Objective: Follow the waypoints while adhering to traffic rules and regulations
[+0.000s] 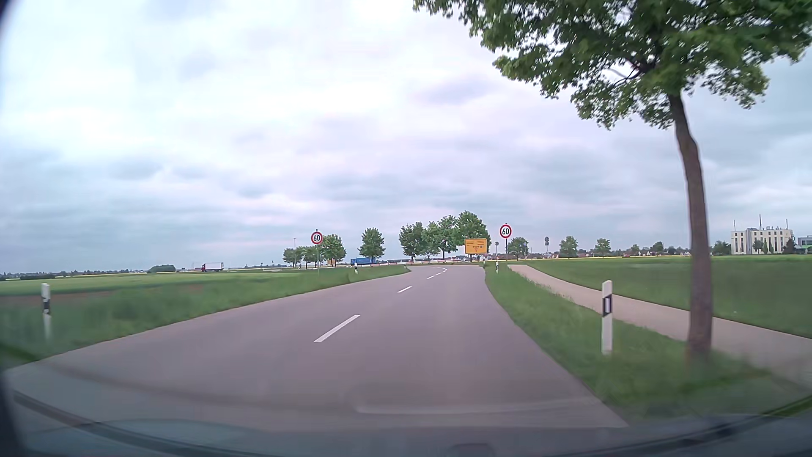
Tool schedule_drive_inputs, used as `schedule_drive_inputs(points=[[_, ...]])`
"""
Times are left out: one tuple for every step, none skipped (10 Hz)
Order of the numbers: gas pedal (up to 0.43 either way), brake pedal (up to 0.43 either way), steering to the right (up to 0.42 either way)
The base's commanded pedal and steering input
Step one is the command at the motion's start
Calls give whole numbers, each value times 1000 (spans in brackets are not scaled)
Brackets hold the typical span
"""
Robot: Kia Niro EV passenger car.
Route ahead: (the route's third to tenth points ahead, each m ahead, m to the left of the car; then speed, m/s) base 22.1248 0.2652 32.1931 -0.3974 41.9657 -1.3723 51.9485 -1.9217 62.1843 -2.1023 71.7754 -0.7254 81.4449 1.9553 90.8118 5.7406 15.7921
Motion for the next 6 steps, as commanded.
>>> schedule_drive_inputs(points=[[118, 0, 21], [118, 0, 20], [118, 0, 19], [118, 0, 18], [118, 0, 17], [118, 0, 13]])
